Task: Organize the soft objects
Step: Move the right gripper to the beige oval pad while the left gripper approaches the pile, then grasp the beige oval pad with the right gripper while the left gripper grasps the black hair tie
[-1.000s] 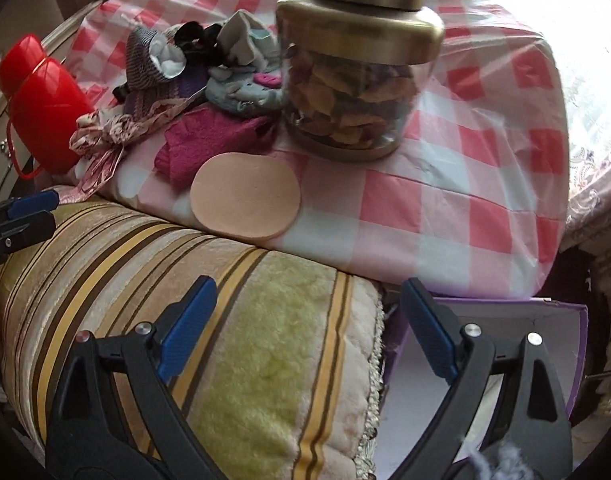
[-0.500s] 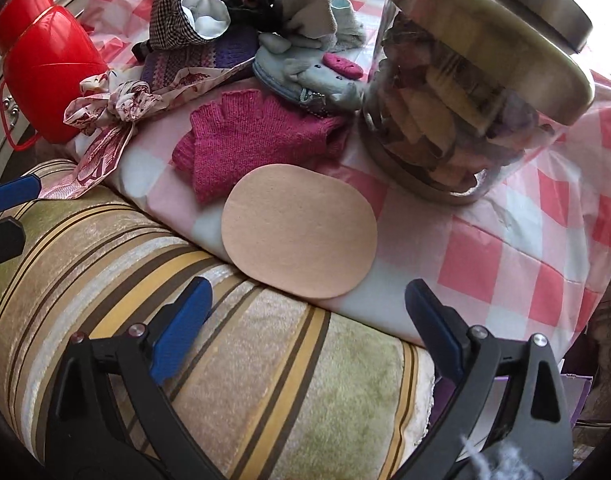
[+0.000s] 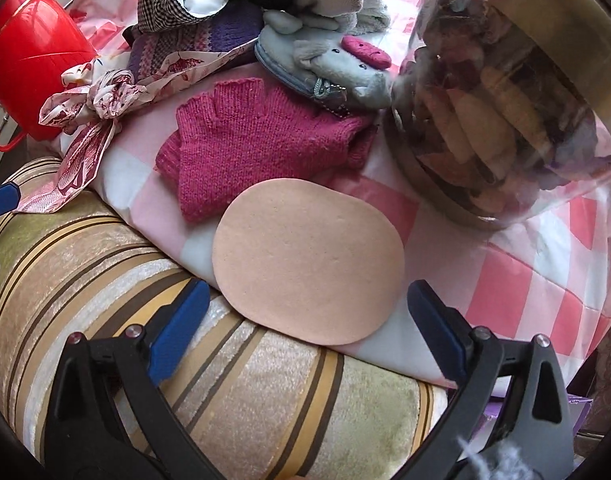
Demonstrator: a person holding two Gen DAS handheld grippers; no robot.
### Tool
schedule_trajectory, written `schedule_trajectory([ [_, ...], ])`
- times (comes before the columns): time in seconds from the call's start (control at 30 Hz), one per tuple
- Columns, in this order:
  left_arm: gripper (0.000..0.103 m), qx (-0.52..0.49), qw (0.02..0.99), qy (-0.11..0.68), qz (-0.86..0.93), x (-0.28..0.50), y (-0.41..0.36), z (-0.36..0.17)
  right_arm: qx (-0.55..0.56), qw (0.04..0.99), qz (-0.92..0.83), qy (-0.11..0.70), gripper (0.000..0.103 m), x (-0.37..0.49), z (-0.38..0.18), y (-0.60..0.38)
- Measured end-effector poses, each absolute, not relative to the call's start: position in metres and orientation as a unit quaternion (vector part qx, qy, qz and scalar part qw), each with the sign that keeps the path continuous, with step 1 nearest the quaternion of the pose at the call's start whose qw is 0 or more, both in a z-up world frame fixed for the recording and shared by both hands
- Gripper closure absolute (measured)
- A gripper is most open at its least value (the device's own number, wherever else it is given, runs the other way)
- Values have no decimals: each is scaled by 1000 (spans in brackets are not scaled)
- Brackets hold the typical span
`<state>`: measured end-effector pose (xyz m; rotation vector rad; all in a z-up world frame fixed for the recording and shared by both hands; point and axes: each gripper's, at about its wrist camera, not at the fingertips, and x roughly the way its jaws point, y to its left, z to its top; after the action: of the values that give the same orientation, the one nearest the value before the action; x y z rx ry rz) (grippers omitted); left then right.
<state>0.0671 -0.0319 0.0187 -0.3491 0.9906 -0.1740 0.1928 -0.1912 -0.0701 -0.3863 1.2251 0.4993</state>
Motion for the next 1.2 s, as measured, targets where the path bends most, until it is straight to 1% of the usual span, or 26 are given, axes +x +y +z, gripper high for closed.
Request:
schedule_trajectory([
  [0.17, 29, -162, 864, 470, -77, 70, -31, 20, -182, 765, 222, 577, 3, 210, -86, -184],
  [0.43, 30, -137, 881, 450, -53, 94, -25, 34, -184, 774, 222, 563, 4, 213, -92, -175],
  [0.5, 31, -126, 888, 441, -40, 105, -25, 43, -183, 778, 220, 560, 4, 210, -93, -175],
  [0.63, 40, -83, 895, 439, 8, 131, -25, 57, -184, 785, 213, 552, 4, 204, -88, -182],
  [0.7, 42, -57, 895, 442, 31, 144, -23, 63, -182, 789, 212, 547, 4, 198, -83, -187],
  [0.9, 45, 23, 868, 490, 73, 179, -12, 56, -171, 801, 214, 532, 4, 192, -73, -195],
  [0.97, 51, 37, 857, 508, 85, 191, -3, 54, -169, 805, 217, 526, 4, 189, -69, -197],
  [1.1, 51, 74, 835, 532, 116, 212, 9, 51, -160, 812, 222, 517, 4, 185, -62, -202],
  [1.2, 52, 101, 813, 559, 127, 227, 14, 39, -147, 816, 225, 511, 4, 182, -55, -209],
])
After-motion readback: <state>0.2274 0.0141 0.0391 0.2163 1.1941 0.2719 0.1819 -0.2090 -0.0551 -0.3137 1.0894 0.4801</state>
